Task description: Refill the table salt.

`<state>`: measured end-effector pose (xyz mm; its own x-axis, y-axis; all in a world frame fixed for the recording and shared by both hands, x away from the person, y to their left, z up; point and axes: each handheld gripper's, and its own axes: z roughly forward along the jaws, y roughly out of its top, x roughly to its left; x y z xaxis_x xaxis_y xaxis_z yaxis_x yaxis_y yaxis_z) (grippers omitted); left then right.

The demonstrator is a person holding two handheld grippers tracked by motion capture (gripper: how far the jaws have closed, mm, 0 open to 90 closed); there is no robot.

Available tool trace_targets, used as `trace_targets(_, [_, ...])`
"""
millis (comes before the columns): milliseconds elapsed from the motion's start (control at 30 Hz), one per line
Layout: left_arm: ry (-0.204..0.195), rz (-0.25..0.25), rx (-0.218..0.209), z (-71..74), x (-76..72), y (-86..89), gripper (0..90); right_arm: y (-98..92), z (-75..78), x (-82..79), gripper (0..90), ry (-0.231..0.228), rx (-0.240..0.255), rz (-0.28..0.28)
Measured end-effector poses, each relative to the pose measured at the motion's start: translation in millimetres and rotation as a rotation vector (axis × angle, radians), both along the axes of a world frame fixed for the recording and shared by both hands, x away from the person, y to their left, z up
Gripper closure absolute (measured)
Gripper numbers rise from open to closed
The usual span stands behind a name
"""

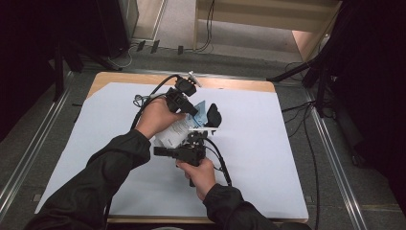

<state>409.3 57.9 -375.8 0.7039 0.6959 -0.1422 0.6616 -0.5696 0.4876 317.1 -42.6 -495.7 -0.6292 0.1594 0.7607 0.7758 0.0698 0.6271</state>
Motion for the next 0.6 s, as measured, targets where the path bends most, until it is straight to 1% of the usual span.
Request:
trace_targets(267, [0.005, -0.002, 0.004, -0.9, 0.1, -0.4, 89.4, 0.5, -0.7, 0.4, 67.1, 0.007, 0.008, 0.004])
trace_targets(333, [0.001, -0.002, 0.004, -1.4, -0.1, -1.1, 89.4, 0.3, -1.1, 0.6, 67.1, 0.013, 0.008, 0.004])
trace_targets(433, [0.005, 0.000, 0.003, -1.7, -0.2, -1.3, 89.4, 0.0, -1.8, 1.1, 67.1, 0.010, 0.006, 0.005])
trace_targets(600, [0.000, -0.004, 0.004, -1.4, -0.2, -0.9, 89.4, 0.2, -1.1, 0.6, 67.2, 0.007, 0.004, 0.004])
